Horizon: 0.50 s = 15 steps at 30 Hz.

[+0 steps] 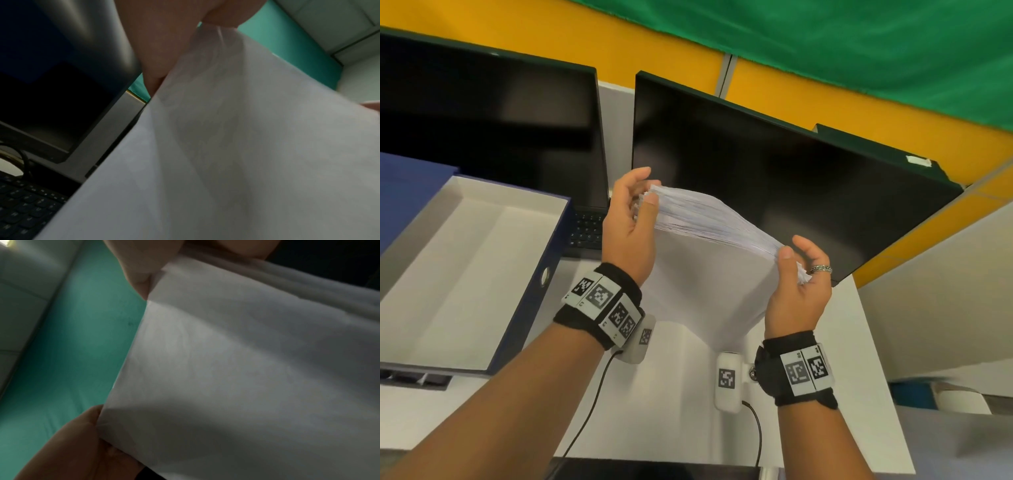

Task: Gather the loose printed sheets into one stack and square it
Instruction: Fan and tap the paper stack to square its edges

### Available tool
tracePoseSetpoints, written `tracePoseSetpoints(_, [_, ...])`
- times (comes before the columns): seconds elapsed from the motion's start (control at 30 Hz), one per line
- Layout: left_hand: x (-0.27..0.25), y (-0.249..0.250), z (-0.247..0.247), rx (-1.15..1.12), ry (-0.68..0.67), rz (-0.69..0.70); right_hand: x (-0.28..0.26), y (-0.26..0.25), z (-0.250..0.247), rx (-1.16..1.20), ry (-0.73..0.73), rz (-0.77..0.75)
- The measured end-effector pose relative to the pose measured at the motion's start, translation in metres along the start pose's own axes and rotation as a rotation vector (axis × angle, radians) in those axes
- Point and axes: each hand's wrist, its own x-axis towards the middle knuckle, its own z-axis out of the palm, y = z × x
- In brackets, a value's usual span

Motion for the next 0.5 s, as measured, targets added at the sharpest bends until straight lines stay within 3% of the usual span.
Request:
tracePoseSetpoints(0.1, [-0.0017,0.0007,-0.0018,0.088,-0.074,0.081,-0.0008,0.0001,0.0014,-0.001,0.003,0.004])
tracePoseSetpoints(0.23, [0.0009,-0.0004,-0.0011,0.127,-0.014,0.063,-0.0016,-0.0012,0.003,-0.007,-0.005,0.001])
tracePoseSetpoints(0.4, [0.0017,0.0021,-0.0006,0.196,-0.126,0.125,0.0005,-0.0008,0.0027,0.005,0.002,0.01])
tracePoseSetpoints(0.5, [0.0035,0.0036,-0.0006,0.234,-0.119,0.184,0.0022,0.0003,0.0031,0.013,0.007,0.017])
